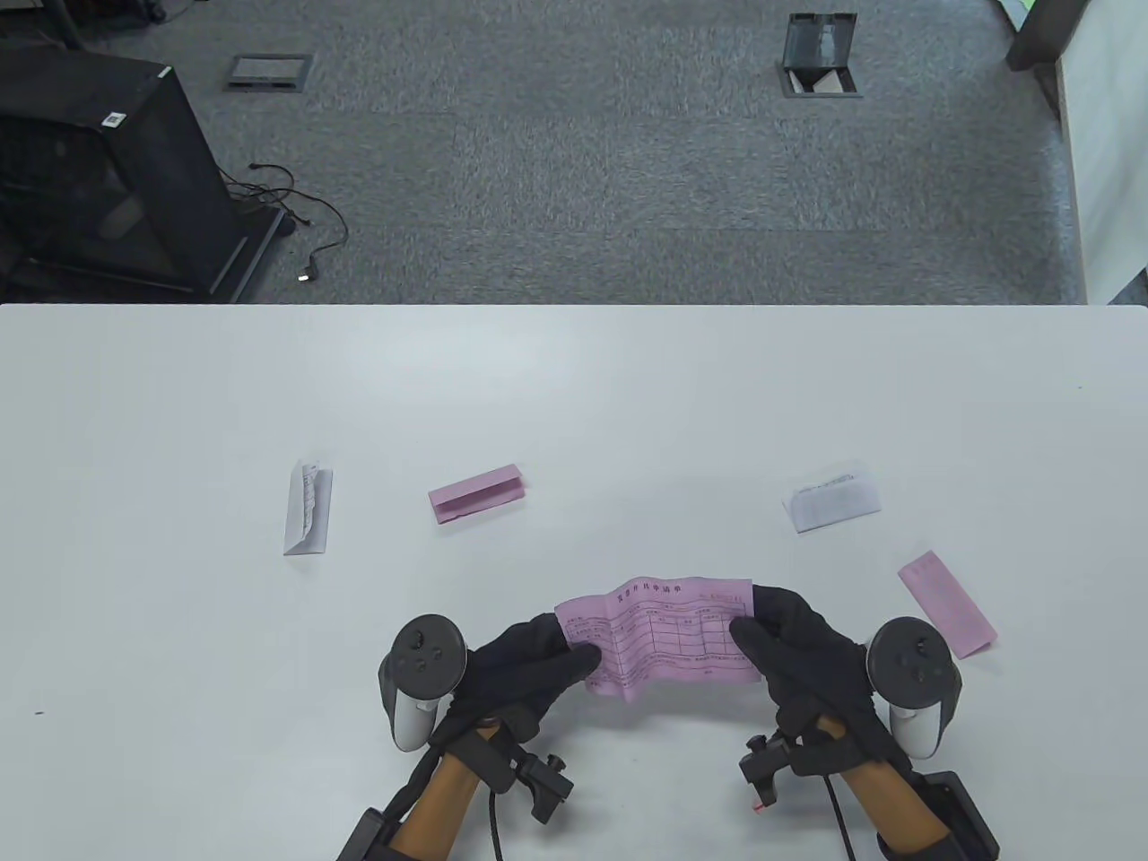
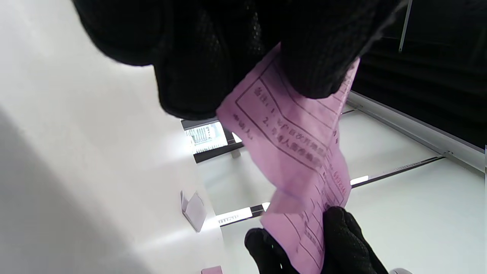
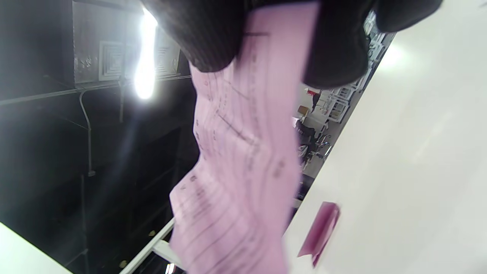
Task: Unfold folded invoices and stack
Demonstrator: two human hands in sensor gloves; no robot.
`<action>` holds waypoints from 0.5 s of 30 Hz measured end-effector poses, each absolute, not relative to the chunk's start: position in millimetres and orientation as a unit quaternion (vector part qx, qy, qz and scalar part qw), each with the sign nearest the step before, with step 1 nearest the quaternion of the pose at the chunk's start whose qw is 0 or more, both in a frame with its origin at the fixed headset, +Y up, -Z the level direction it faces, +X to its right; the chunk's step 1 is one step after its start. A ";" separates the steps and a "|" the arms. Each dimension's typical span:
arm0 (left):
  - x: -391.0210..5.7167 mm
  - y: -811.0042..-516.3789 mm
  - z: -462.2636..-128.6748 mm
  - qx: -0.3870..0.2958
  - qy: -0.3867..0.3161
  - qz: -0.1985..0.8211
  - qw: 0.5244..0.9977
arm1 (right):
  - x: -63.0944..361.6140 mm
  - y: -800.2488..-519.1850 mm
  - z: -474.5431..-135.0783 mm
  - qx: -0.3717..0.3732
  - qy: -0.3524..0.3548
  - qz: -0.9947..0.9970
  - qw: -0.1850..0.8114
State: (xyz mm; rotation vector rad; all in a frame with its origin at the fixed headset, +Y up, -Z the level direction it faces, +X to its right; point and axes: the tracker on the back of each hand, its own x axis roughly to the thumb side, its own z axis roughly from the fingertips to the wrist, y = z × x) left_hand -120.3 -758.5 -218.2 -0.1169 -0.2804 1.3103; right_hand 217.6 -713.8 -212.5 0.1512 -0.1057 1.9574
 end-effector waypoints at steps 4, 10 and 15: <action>-123.6 -758.1 -219.4 -0.042 -0.104 0.567 0.816 | 225.3 -720.4 -219.5 0.048 -0.042 0.838 0.542; -117.7 -756.5 -221.8 -0.036 -0.065 0.508 0.858 | 227.5 -731.7 -225.3 0.020 -0.031 0.865 0.500; -110.1 -747.4 -230.1 -0.026 -0.034 0.426 0.904 | 225.6 -735.4 -236.5 -0.011 -0.027 0.905 0.424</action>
